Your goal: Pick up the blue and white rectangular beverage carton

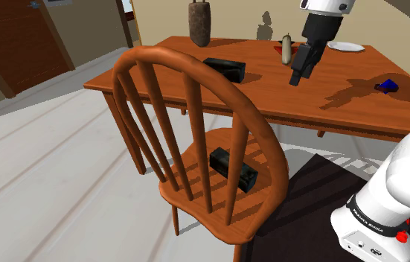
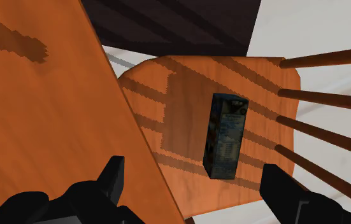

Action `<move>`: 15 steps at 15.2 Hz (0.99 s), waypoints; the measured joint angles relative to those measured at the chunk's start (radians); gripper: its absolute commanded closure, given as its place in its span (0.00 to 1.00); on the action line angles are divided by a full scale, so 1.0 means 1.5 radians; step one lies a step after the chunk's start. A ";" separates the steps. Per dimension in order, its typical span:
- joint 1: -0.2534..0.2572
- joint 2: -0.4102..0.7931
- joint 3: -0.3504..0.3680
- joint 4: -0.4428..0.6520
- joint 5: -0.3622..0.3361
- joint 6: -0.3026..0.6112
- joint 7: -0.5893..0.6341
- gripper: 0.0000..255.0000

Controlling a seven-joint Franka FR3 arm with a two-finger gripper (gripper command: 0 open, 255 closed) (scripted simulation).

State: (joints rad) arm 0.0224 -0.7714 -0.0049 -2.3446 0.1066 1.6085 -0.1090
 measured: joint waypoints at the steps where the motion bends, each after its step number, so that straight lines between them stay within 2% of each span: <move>1: 0.000 0.000 0.000 0.000 0.000 0.000 0.000 0.00; 11: 0.027 0.093 0.078 -0.087 0.029 0.179 0.049 0.00; 15: 0.038 0.175 0.118 -0.101 0.036 0.275 0.077 0.00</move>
State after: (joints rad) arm 0.0797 -0.5085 0.1721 -2.4964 0.1610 2.0207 0.0064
